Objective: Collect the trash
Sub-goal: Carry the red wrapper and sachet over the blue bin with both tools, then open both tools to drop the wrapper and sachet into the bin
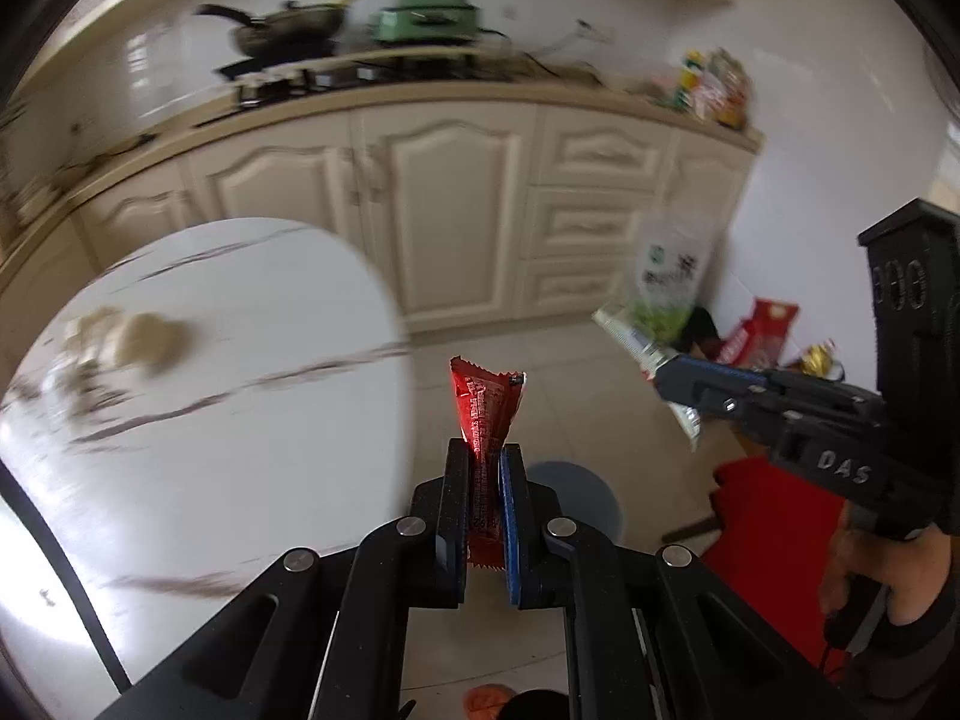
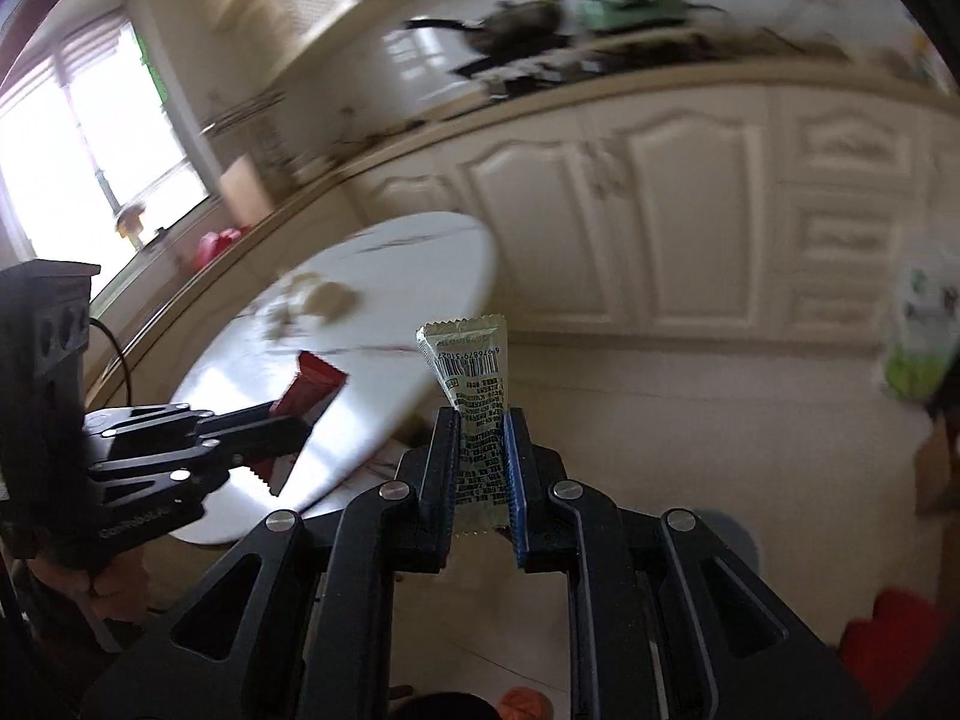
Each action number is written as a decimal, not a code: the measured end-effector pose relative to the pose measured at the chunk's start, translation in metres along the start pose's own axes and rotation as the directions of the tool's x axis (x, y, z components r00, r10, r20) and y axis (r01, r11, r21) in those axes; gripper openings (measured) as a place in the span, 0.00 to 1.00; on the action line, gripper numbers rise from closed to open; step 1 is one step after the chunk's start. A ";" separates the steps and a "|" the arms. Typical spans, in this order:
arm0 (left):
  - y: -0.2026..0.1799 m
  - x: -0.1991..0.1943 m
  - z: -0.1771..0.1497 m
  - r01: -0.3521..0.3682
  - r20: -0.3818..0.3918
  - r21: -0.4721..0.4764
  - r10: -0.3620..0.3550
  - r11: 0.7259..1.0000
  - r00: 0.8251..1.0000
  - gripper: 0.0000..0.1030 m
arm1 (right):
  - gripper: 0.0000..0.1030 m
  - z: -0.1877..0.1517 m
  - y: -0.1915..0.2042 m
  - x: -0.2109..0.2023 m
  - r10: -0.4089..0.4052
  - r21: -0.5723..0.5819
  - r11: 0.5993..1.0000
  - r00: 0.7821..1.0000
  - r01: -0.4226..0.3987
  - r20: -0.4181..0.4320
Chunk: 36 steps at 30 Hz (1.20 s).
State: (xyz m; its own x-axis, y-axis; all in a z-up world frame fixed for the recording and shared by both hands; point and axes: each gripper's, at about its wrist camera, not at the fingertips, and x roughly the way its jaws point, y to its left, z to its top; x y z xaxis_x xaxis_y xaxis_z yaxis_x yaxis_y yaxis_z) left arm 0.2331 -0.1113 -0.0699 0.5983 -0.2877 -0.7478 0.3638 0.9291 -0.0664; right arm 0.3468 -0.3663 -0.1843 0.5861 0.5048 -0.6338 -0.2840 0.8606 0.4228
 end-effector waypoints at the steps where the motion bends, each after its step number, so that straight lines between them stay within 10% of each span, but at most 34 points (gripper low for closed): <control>1: -0.009 0.011 0.005 0.010 -0.014 0.012 -0.010 1.000 1.000 0.05 | 0.14 -0.005 -0.015 -0.001 -0.013 0.024 1.000 1.000 0.013 -0.002; 12: -0.061 0.144 0.055 0.088 -0.164 0.086 -0.073 0.992 0.984 0.06 | 0.22 -0.044 -0.129 0.033 -0.107 0.209 0.971 0.992 0.120 -0.070; 17: -0.075 0.196 0.074 0.099 -0.203 0.111 -0.075 0.989 0.976 0.06 | 0.48 -0.056 -0.159 0.033 -0.156 0.262 0.950 0.985 0.170 -0.075; 25: -0.096 0.266 0.095 0.104 -0.232 0.139 -0.070 0.985 0.970 0.08 | 0.57 -0.056 -0.171 0.007 -0.228 0.287 0.930 0.973 0.229 -0.035; 28: -0.100 0.276 0.099 0.101 -0.218 0.135 -0.070 0.986 0.973 0.22 | 0.58 -0.054 -0.172 -0.002 -0.239 0.296 0.926 0.971 0.235 -0.022; 31: -0.100 0.264 0.094 0.073 -0.190 0.134 -0.047 0.988 0.981 0.62 | 0.60 -0.051 -0.169 -0.010 -0.247 0.300 0.924 0.969 0.237 -0.006; 36: -0.096 0.228 0.083 0.045 -0.118 0.137 -0.029 0.990 0.993 0.75 | 0.65 -0.046 -0.152 -0.022 -0.247 0.291 0.929 0.969 0.229 0.024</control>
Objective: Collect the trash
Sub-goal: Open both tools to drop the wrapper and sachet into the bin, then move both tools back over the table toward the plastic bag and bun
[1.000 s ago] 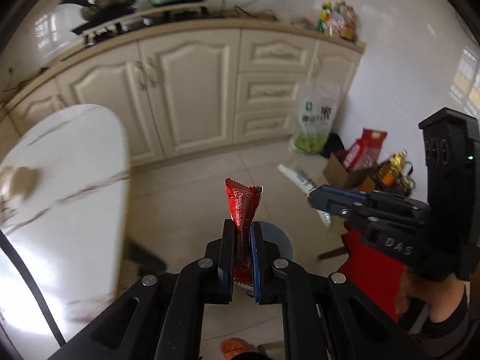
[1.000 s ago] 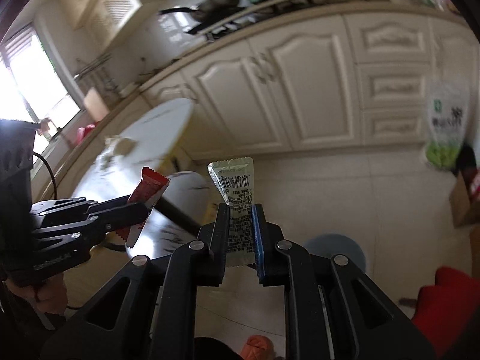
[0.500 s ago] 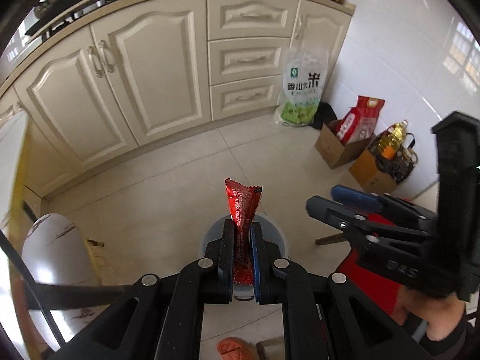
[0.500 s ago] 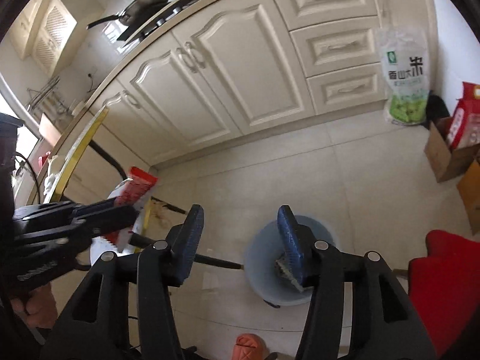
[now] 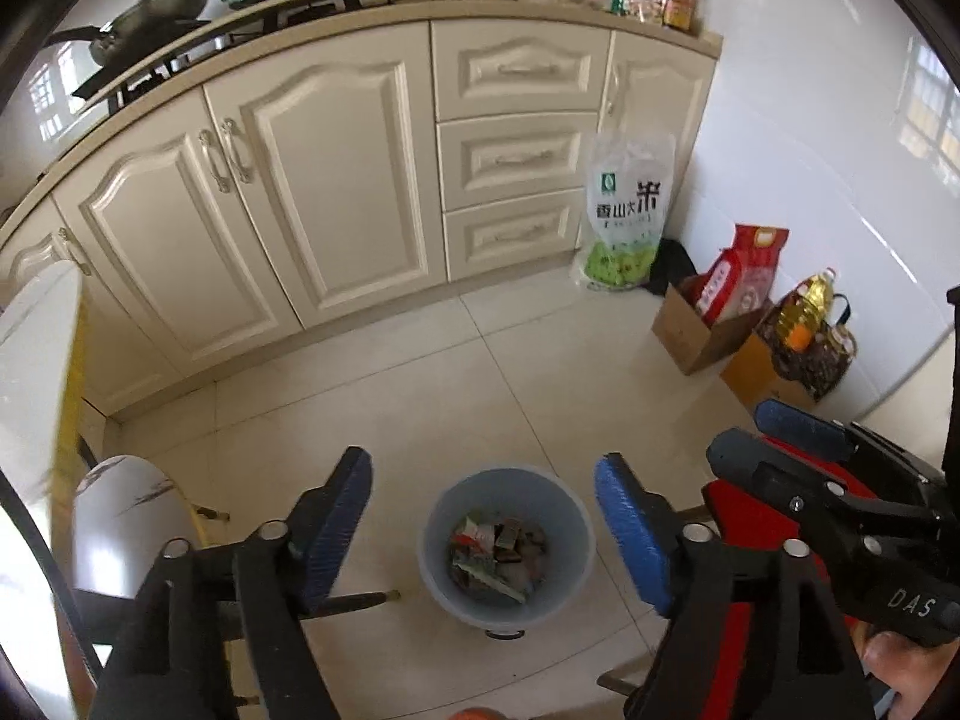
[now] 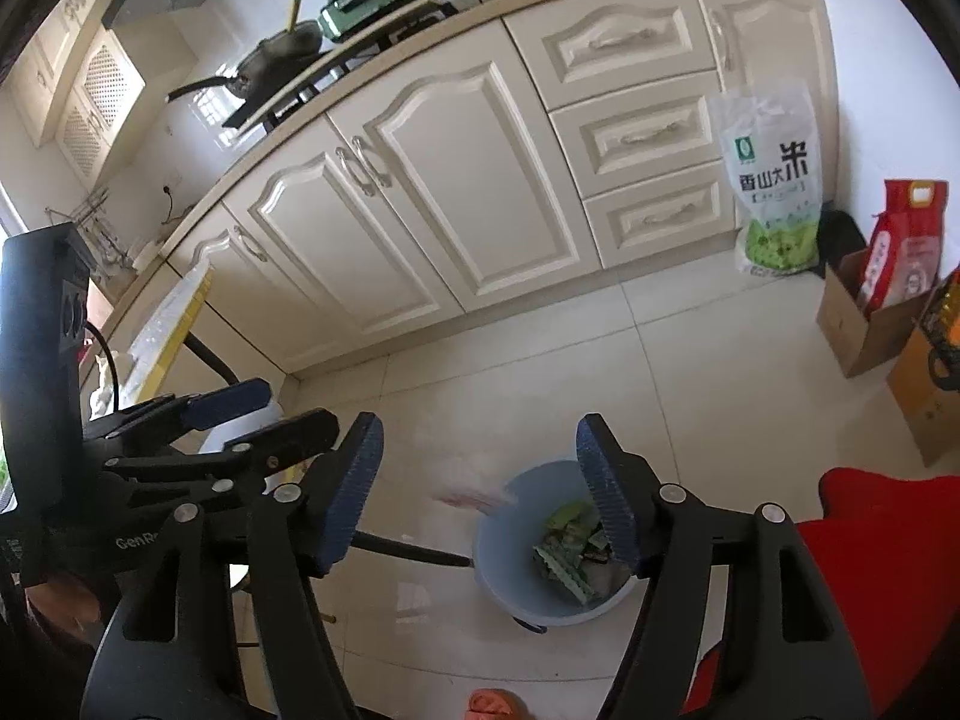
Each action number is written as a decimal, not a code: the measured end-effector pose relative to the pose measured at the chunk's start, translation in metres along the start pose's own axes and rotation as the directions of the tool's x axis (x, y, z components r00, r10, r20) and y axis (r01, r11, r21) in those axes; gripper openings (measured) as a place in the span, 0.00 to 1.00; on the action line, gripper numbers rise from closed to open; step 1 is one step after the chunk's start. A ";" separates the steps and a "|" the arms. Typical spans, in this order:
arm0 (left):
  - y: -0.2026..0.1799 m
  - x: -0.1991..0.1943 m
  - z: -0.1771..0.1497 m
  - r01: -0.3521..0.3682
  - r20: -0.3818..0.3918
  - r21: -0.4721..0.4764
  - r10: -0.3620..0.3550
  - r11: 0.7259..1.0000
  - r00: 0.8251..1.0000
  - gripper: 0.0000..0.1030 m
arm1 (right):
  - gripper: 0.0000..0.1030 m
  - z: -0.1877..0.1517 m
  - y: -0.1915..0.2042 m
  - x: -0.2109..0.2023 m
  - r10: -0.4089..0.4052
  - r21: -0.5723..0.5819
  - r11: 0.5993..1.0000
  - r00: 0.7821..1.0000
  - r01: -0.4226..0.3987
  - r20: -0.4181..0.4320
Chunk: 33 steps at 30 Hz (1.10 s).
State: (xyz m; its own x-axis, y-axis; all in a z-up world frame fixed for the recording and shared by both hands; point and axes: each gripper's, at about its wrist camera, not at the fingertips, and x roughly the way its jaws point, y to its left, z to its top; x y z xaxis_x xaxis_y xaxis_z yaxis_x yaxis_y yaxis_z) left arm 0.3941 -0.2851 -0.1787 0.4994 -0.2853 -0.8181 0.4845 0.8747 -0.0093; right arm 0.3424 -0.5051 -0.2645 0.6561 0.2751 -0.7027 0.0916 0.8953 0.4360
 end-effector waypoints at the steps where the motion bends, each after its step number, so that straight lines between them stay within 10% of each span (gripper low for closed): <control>1: 0.000 -0.006 -0.001 -0.008 0.013 -0.002 0.008 1.000 1.000 0.77 | 0.66 0.000 0.003 -0.004 -0.001 -0.001 1.000 1.000 0.001 0.007; 12: 0.019 -0.148 -0.075 -0.053 0.207 -0.015 0.055 0.998 0.977 0.85 | 0.75 0.007 0.072 -0.066 0.041 -0.084 0.996 0.994 -0.032 0.105; 33: 0.129 -0.413 -0.320 -0.229 0.424 -0.303 0.346 0.925 0.837 0.99 | 0.95 -0.006 0.327 -0.123 0.244 -0.428 0.890 0.958 -0.158 0.154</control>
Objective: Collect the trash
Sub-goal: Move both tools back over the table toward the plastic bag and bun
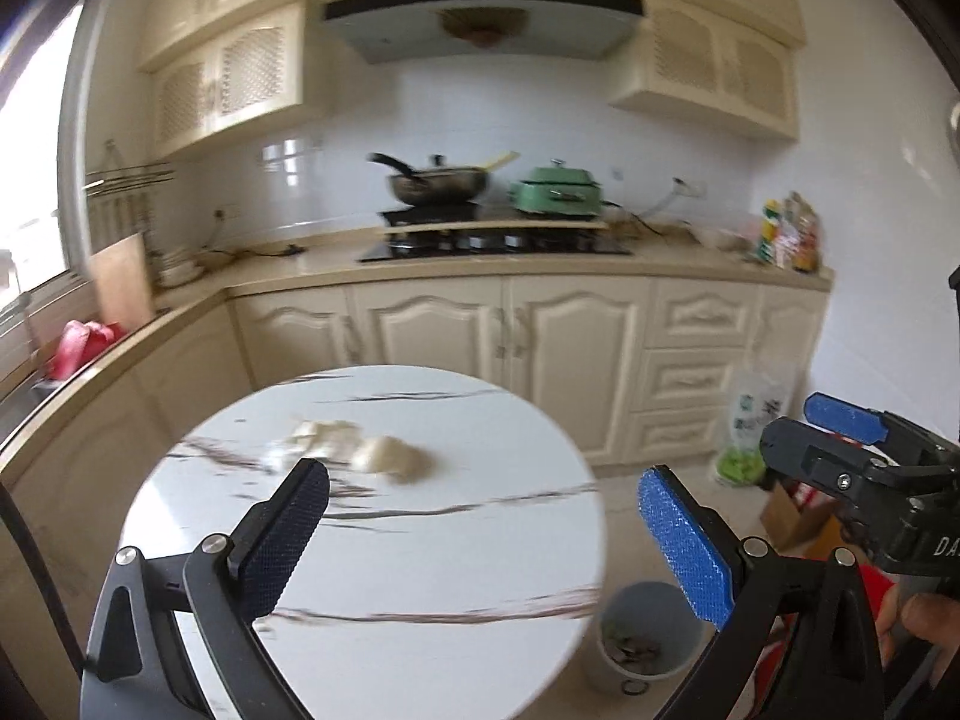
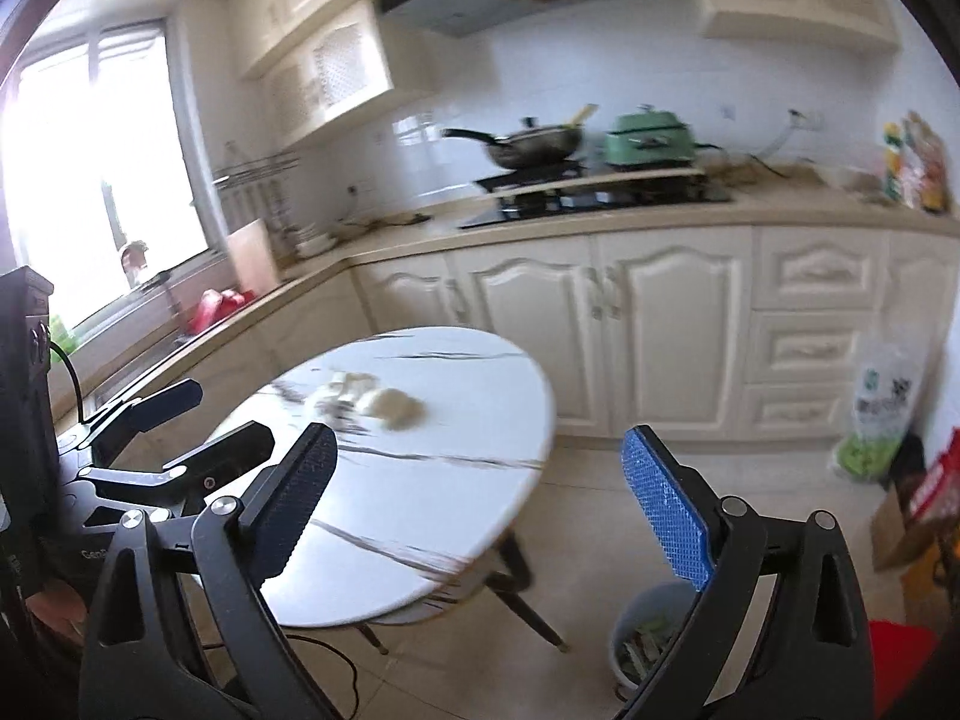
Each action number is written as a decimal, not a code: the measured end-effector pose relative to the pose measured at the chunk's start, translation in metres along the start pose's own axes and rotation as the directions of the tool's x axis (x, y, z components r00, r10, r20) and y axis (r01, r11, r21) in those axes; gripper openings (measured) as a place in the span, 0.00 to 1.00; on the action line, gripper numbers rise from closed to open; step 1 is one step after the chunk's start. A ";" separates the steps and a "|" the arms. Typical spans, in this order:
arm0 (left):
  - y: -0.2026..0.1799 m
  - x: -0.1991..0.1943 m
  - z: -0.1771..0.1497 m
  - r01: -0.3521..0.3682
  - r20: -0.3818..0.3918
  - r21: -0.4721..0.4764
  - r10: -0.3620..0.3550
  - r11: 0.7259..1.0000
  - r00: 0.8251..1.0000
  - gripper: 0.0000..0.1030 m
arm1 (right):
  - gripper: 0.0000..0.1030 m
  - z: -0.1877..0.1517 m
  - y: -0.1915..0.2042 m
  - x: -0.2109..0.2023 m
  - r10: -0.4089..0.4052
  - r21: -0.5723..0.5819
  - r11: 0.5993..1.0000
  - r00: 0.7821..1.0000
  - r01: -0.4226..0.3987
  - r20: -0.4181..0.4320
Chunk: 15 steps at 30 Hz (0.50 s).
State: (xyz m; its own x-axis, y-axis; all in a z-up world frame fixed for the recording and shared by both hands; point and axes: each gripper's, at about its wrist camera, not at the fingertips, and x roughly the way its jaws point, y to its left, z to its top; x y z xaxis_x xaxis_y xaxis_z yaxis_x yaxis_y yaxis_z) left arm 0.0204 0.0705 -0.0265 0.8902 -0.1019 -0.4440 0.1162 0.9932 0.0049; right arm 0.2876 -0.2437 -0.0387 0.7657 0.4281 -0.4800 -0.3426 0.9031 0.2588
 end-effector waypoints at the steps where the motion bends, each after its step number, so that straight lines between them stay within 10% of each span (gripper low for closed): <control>1: 0.008 -0.005 -0.001 -0.014 0.000 -0.009 0.014 1.000 1.000 0.99 | 0.97 0.004 0.015 0.007 0.009 -0.020 1.000 1.000 -0.009 -0.008; 15: 0.124 -0.018 -0.003 -0.193 -0.157 -0.176 0.166 0.965 0.974 0.99 | 0.98 0.018 0.084 0.144 0.066 -0.161 0.981 0.972 -0.104 -0.224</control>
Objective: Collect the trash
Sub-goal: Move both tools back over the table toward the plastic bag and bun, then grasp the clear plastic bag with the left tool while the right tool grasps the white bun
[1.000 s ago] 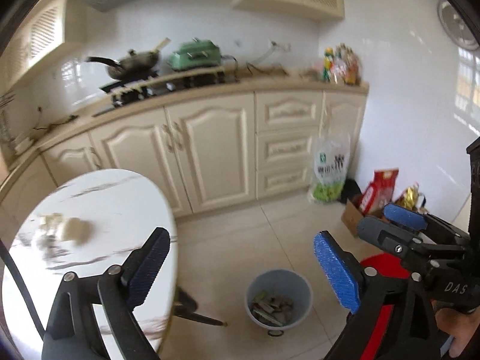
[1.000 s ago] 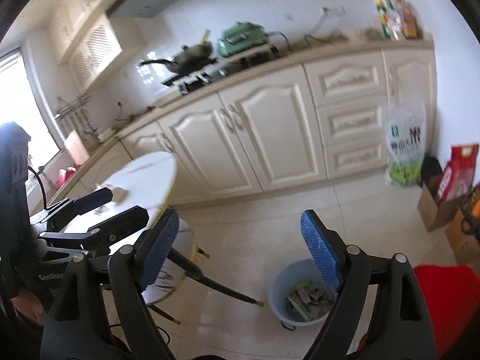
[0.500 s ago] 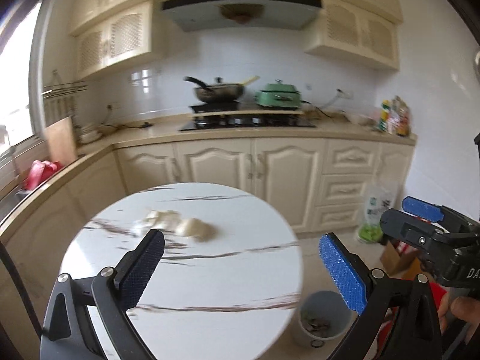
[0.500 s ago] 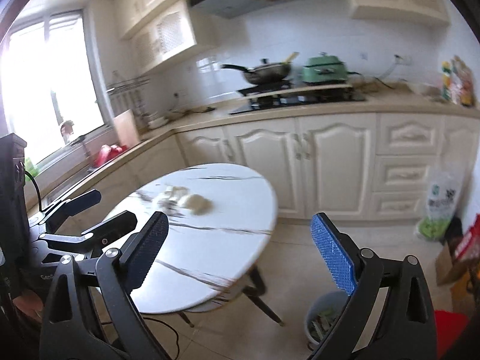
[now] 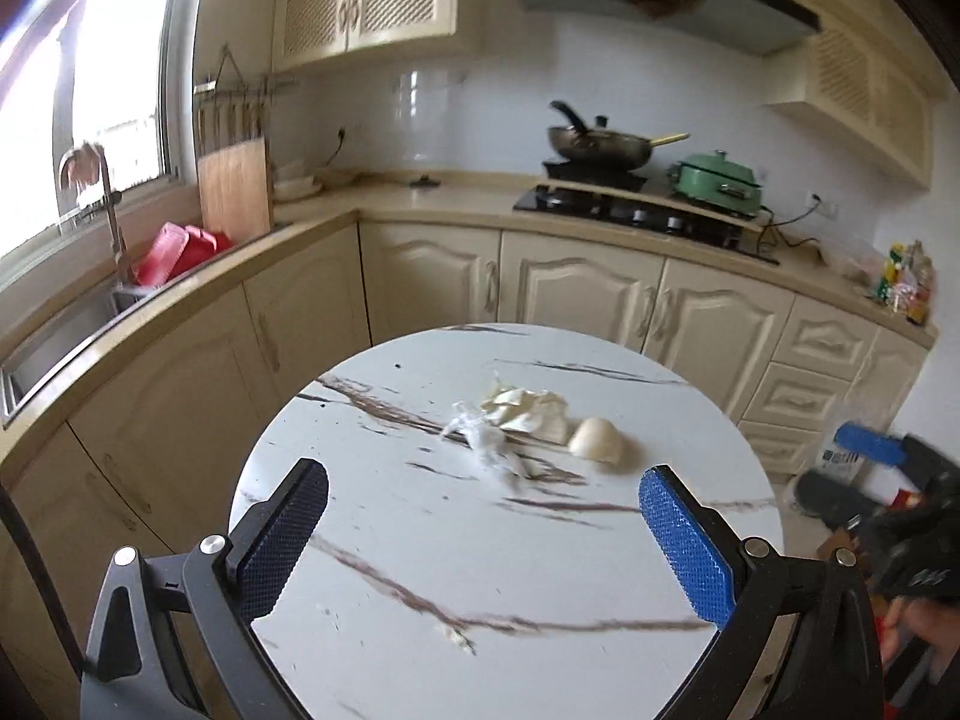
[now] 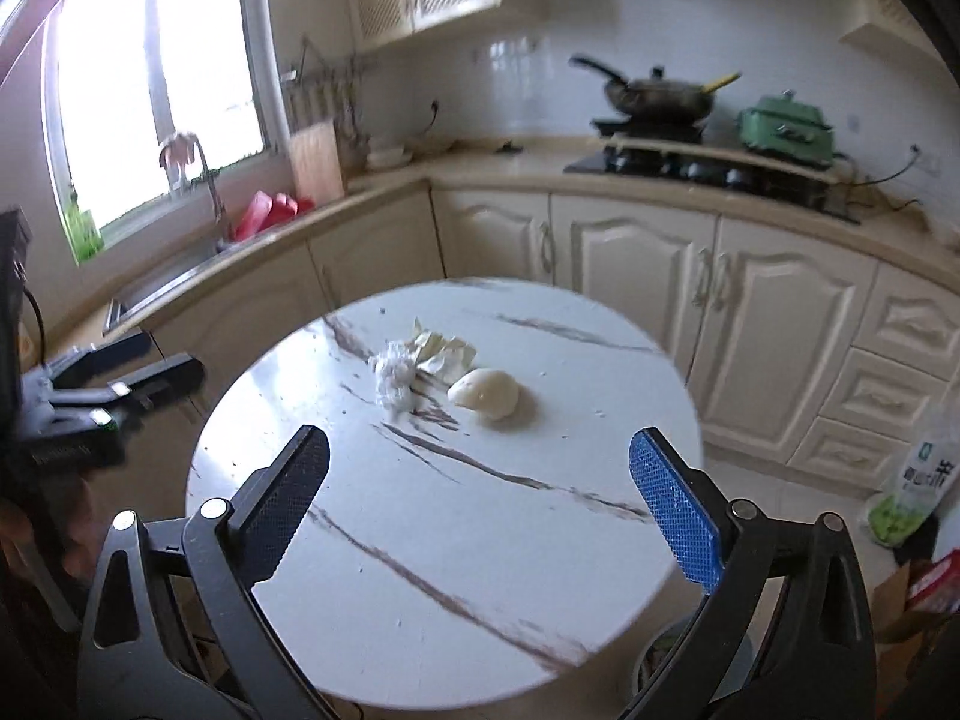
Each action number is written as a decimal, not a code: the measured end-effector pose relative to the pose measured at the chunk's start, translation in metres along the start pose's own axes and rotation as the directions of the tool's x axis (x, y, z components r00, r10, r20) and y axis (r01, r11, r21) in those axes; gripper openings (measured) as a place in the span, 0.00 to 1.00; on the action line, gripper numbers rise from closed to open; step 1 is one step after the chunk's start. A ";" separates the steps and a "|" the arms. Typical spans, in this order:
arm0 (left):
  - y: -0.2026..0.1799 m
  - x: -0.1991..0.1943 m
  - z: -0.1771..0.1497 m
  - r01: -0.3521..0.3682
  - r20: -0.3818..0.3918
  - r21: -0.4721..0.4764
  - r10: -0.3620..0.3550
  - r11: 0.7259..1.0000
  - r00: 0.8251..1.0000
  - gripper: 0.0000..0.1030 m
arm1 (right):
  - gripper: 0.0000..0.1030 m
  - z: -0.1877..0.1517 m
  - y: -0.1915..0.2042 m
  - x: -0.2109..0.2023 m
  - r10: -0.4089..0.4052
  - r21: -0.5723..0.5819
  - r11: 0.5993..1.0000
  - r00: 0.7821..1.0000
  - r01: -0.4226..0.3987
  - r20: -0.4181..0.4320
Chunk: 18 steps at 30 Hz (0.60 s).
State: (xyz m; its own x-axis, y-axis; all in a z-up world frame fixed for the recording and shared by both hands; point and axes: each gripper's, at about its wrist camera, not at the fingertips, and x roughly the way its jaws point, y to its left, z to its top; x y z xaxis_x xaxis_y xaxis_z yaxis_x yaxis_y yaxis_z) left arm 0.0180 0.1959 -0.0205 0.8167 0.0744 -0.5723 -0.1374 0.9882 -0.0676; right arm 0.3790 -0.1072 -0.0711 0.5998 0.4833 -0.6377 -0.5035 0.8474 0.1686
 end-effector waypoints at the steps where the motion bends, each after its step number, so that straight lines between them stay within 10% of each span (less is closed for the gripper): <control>1: 0.005 0.004 0.002 0.004 -0.018 -0.007 -0.004 1.000 1.000 0.99 | 0.98 0.002 -0.001 0.014 -0.001 -0.006 1.000 1.000 0.001 -0.020; 18: 0.010 0.143 0.051 0.008 -0.295 0.063 0.011 0.998 0.955 0.99 | 0.96 0.014 -0.016 0.214 0.015 -0.057 0.998 0.960 -0.032 -0.281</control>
State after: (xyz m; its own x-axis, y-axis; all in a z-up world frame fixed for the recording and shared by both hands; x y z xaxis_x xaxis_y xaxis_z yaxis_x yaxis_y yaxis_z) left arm 0.1623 0.2232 -0.0612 0.6132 0.0425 -0.7888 -0.0950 0.9953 -0.0202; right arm 0.5242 -0.0148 -0.1992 0.3935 0.4148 -0.8205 -0.5573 0.8174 0.1459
